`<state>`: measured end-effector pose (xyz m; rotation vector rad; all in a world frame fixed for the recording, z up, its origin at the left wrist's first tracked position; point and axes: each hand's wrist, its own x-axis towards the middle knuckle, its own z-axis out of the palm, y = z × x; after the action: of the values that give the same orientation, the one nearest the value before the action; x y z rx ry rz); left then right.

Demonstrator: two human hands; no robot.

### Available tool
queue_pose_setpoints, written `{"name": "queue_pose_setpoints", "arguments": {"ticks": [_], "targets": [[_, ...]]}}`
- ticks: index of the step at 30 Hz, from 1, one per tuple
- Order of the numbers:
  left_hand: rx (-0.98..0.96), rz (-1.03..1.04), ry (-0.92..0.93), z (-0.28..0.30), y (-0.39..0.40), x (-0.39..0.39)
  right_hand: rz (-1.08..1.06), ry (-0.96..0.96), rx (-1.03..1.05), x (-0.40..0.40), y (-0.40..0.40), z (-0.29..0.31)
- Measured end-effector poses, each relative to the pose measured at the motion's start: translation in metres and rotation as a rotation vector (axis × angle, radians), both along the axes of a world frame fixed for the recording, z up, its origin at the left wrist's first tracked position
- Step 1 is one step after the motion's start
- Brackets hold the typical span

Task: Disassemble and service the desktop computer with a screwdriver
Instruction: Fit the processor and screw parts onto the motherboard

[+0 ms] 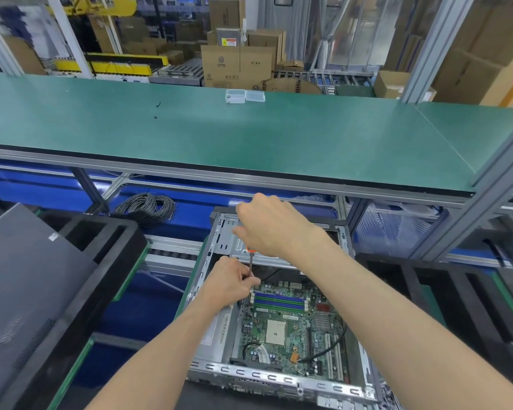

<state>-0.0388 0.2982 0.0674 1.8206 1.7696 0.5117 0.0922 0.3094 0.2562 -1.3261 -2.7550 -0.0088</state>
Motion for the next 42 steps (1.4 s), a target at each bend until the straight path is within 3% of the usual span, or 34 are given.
{"name": "queue_pose_setpoints", "arguments": {"ticks": [7,9,11,13,21,26,31,35,42], "targets": [[0.015,-0.026,0.002,0.0,-0.002,-0.001,0.128,0.229,-0.364,0.013,0.008,0.005],[0.009,-0.021,-0.017,0.001,-0.002,-0.001,0.048,0.237,-0.272,0.014,0.007,0.002],[0.004,-0.023,-0.025,0.003,-0.002,0.0,-0.052,0.08,-0.045,0.011,0.003,-0.002],[0.005,-0.028,-0.016,0.004,-0.003,0.001,-0.069,0.001,0.029,0.007,0.001,-0.001],[-0.03,0.001,0.043,0.001,-0.002,0.001,0.163,0.174,-0.334,0.012,0.002,0.008],[-0.057,-0.001,0.019,0.003,-0.002,0.003,-0.04,-0.003,-0.009,0.01,0.0,-0.001],[-0.05,-0.013,0.064,0.008,-0.003,0.004,0.126,0.127,-0.171,0.01,0.005,-0.002],[-0.035,-0.049,0.071,0.01,-0.003,0.004,0.129,0.255,-0.289,0.012,0.001,-0.002],[-0.024,-0.053,0.105,0.011,-0.005,0.004,-0.023,0.084,0.062,0.005,-0.006,-0.006]]}}
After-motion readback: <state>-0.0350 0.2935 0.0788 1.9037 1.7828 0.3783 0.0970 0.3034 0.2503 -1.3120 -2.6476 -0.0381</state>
